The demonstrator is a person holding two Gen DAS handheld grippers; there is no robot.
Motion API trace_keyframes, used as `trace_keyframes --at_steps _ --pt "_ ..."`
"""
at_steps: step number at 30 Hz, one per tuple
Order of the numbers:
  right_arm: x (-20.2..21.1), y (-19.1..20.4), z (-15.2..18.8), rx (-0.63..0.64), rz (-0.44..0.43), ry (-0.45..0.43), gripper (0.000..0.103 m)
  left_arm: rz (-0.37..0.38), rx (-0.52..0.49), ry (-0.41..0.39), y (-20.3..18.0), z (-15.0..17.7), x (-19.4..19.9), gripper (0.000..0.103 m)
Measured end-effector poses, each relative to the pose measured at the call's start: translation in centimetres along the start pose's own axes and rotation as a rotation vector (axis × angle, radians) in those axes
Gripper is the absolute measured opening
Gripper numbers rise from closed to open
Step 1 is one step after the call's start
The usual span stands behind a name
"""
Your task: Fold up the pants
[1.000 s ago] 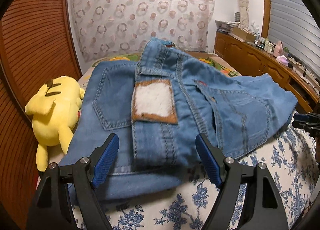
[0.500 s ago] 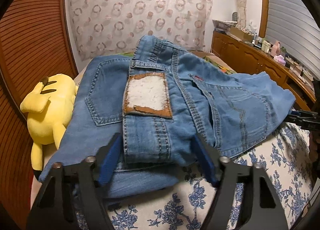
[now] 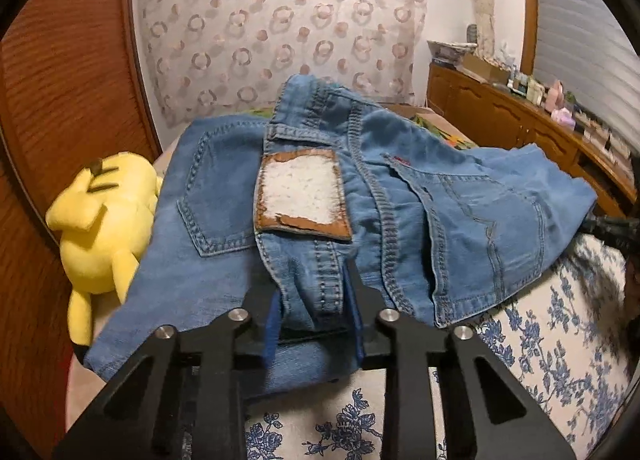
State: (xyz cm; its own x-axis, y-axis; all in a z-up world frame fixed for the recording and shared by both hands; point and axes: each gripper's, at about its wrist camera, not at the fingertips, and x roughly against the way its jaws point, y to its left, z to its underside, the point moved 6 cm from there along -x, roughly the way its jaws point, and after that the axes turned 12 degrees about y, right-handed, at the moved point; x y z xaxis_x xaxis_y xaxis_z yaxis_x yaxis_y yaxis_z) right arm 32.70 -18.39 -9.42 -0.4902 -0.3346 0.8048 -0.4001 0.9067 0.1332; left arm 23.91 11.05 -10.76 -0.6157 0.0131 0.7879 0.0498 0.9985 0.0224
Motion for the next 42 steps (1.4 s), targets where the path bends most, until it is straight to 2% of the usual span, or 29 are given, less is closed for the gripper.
trace_keyframes --at_steps 8,18,24,30,36,39,42 --pt "1.1 0.9 1.5 0.024 0.027 -0.046 0.003 0.015 -0.001 -0.061 -1.0 -0.9 3.0 0.020" --pt "4.6 2.4 5.0 0.038 0.032 -0.127 0.002 0.024 -0.006 -0.118 -1.6 0.7 7.6 0.018" --pt "6.8 3.6 8.5 0.048 0.018 -0.161 0.002 0.038 0.027 -0.148 -1.2 4.0 10.9 0.018" --pt "8.8 4.6 12.4 0.043 -0.025 -0.173 0.002 0.043 0.063 -0.138 -0.4 7.9 12.9 0.018" --pt "11.3 5.3 15.6 0.078 -0.040 -0.182 0.002 0.034 0.070 -0.150 -0.4 10.1 15.4 0.018" --pt "11.5 5.1 16.2 0.081 -0.050 -0.178 0.002 0.046 0.073 -0.132 -0.8 11.2 15.7 0.018" --pt "10.3 4.1 17.0 0.063 -0.067 -0.145 0.002 0.045 0.056 -0.082 -1.4 12.3 14.4 0.018"
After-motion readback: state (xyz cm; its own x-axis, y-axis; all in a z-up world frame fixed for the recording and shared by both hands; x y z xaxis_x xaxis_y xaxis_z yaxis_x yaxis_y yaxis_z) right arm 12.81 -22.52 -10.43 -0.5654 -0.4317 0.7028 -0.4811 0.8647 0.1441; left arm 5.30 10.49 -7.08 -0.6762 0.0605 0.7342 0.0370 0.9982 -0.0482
